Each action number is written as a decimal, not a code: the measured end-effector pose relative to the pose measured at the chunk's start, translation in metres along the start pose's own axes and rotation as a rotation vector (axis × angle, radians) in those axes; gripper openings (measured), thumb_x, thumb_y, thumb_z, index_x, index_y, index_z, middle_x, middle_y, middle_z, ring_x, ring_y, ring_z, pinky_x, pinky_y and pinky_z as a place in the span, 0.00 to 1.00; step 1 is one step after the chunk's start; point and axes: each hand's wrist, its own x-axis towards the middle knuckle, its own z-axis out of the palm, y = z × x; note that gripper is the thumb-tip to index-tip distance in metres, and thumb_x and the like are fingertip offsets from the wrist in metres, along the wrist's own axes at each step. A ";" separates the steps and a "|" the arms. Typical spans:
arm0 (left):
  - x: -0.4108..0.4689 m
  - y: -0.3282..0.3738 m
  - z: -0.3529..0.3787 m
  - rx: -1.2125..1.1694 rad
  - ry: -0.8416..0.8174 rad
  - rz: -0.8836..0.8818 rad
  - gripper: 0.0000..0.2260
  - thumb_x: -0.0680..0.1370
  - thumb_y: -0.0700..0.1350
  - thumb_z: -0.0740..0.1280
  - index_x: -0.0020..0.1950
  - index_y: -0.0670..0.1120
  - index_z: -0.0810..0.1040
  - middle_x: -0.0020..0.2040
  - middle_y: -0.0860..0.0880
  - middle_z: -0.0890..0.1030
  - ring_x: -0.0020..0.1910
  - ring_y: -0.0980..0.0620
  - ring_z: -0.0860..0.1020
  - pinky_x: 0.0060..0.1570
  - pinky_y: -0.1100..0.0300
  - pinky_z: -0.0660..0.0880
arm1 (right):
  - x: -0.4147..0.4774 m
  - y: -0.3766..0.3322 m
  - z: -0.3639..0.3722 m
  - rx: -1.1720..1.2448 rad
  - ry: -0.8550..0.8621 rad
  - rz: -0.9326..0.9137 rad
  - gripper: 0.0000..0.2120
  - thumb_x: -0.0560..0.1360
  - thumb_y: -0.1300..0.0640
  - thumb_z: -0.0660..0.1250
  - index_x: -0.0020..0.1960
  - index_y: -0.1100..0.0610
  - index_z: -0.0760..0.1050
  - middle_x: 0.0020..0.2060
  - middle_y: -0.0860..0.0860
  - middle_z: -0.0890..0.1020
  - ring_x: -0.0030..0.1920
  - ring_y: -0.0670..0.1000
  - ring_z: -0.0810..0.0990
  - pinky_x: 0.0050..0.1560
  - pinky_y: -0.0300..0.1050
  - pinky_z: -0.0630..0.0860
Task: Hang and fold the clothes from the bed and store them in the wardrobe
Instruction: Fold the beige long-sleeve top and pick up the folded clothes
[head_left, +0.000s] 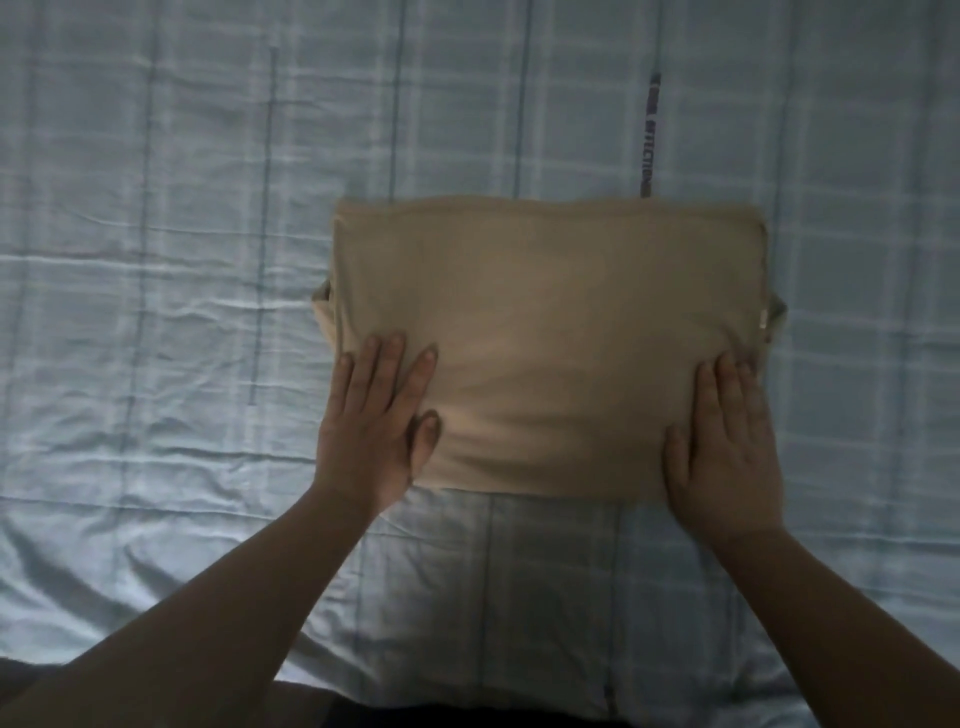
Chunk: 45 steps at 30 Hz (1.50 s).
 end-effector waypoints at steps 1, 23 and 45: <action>0.000 0.002 -0.005 -0.005 -0.016 -0.009 0.27 0.82 0.56 0.55 0.79 0.48 0.62 0.79 0.40 0.62 0.79 0.39 0.57 0.75 0.37 0.56 | 0.001 -0.002 -0.004 0.015 -0.013 0.005 0.30 0.80 0.51 0.56 0.78 0.65 0.57 0.77 0.62 0.59 0.79 0.60 0.54 0.77 0.57 0.54; 0.207 0.300 -0.042 -0.281 -0.324 -0.173 0.30 0.74 0.65 0.68 0.62 0.42 0.68 0.56 0.41 0.77 0.55 0.40 0.77 0.51 0.50 0.70 | -0.016 0.002 -0.058 0.431 -0.293 0.869 0.18 0.69 0.37 0.56 0.48 0.49 0.68 0.46 0.51 0.78 0.52 0.60 0.78 0.47 0.55 0.76; 0.165 0.092 -0.129 -1.145 -0.195 -0.148 0.19 0.77 0.39 0.66 0.64 0.57 0.72 0.43 0.45 0.81 0.35 0.54 0.78 0.35 0.57 0.76 | -0.018 -0.168 -0.103 0.747 -0.077 0.602 0.14 0.72 0.54 0.70 0.53 0.41 0.71 0.40 0.42 0.80 0.38 0.41 0.80 0.32 0.32 0.70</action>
